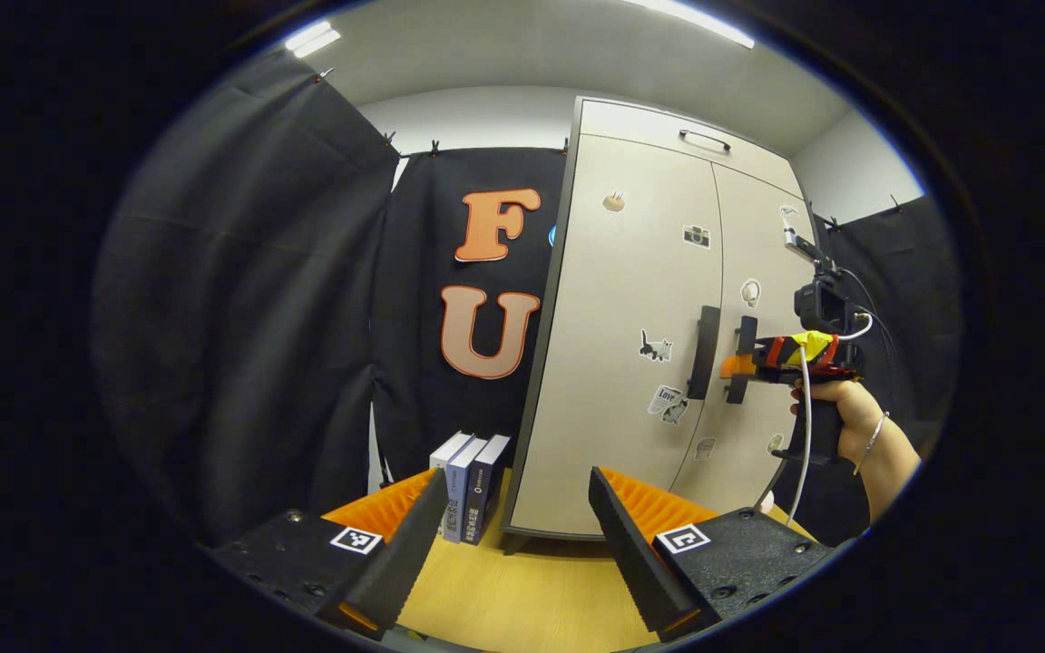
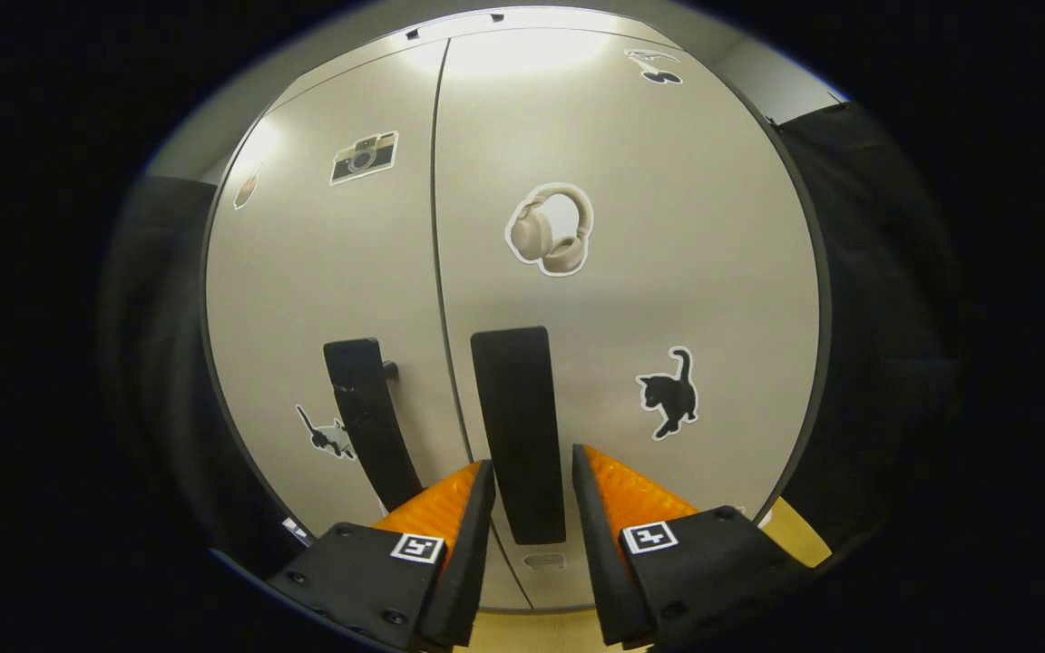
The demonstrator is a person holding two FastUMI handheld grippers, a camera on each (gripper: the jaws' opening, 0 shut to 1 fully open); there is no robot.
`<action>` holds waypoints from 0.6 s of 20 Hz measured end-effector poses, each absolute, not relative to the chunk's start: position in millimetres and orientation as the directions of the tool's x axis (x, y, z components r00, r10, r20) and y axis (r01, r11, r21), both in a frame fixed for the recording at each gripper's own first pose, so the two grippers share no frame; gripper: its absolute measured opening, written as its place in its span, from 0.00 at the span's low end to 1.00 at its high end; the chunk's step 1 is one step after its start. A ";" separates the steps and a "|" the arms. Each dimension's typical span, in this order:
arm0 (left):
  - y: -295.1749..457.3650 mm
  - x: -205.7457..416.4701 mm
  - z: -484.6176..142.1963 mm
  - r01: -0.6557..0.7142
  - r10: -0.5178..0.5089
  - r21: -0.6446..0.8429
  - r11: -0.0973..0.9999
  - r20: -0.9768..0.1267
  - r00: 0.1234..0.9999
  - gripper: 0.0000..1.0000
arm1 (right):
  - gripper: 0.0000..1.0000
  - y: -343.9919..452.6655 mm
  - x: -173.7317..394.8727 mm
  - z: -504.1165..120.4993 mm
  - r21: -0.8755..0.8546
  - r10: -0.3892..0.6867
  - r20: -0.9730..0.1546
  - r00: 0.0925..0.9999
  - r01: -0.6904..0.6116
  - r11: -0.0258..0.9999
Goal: Open the right door of the double-door shoe cabinet with the right hand, and open the left door with the left hand.
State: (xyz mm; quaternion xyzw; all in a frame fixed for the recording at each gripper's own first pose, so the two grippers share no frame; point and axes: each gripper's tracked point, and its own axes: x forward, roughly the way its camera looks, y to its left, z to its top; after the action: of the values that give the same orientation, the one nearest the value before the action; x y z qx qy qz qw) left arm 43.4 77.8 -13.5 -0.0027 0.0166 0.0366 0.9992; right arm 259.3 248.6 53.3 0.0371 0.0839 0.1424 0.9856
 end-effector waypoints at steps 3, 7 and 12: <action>81.4 42.2 -11.6 -0.085 0.085 0.010 0.996 -0.031 0.996 0.95 | 0.42 249.6 261.6 53.4 0.093 0.282 -0.149 0.948 -0.270 0.958; 81.9 37.2 -11.8 -0.095 0.095 0.018 0.995 -0.033 0.995 0.95 | 0.39 248.7 260.2 52.6 0.062 0.275 -0.140 0.951 -0.269 0.961; 76.4 22.9 -5.3 -0.102 0.103 0.037 0.994 -0.018 0.995 0.95 | 0.28 244.2 253.7 50.2 -0.010 0.266 -0.120 0.956 -0.269 0.963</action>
State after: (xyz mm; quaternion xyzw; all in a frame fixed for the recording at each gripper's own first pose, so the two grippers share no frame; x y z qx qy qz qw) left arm 22.9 76.4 -5.3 0.0181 0.0098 0.0514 0.9985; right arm 253.7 244.2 50.2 -0.0132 0.0587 0.1354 0.9890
